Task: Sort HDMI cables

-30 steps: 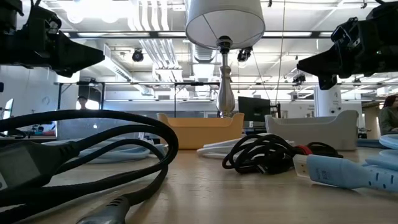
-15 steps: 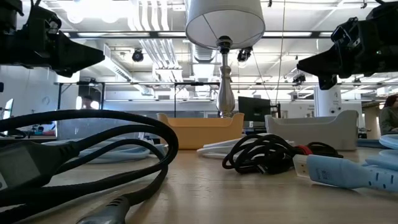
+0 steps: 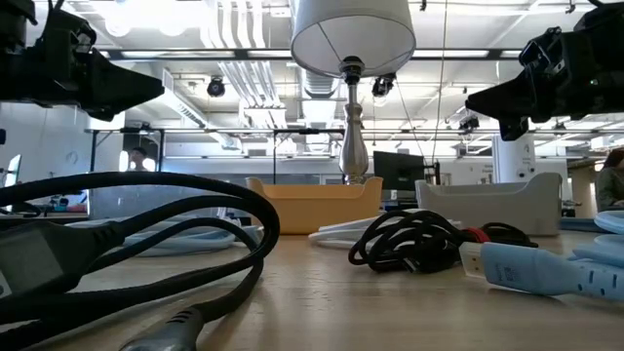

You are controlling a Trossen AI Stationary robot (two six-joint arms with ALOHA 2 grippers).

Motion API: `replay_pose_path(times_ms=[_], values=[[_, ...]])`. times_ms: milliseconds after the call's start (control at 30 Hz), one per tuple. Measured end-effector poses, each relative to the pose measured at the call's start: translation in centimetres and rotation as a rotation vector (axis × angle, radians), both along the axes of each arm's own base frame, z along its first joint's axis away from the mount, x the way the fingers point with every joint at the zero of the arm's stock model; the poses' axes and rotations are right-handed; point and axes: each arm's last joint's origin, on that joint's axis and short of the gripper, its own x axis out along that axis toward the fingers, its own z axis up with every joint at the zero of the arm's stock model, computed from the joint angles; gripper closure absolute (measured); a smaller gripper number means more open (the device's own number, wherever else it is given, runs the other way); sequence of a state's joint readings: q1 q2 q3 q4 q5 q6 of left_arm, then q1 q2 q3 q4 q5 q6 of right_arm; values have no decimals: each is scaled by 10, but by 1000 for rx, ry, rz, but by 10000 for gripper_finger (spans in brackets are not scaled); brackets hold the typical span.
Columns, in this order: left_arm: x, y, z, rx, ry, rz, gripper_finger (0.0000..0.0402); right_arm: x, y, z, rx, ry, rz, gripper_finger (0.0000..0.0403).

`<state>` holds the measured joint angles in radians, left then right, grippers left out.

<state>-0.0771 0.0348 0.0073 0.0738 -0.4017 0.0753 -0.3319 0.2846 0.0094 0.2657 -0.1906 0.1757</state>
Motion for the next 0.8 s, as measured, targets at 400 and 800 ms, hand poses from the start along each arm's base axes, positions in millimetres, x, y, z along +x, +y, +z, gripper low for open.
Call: replay_pose_path(times_ms=[400, 800], values=[[0, 0, 0, 0, 0, 0, 252, 0, 0, 0, 0, 0, 0, 351], [0, 0, 0, 0, 0, 0, 252, 0, 0, 0, -48, 7, -10, 351]])
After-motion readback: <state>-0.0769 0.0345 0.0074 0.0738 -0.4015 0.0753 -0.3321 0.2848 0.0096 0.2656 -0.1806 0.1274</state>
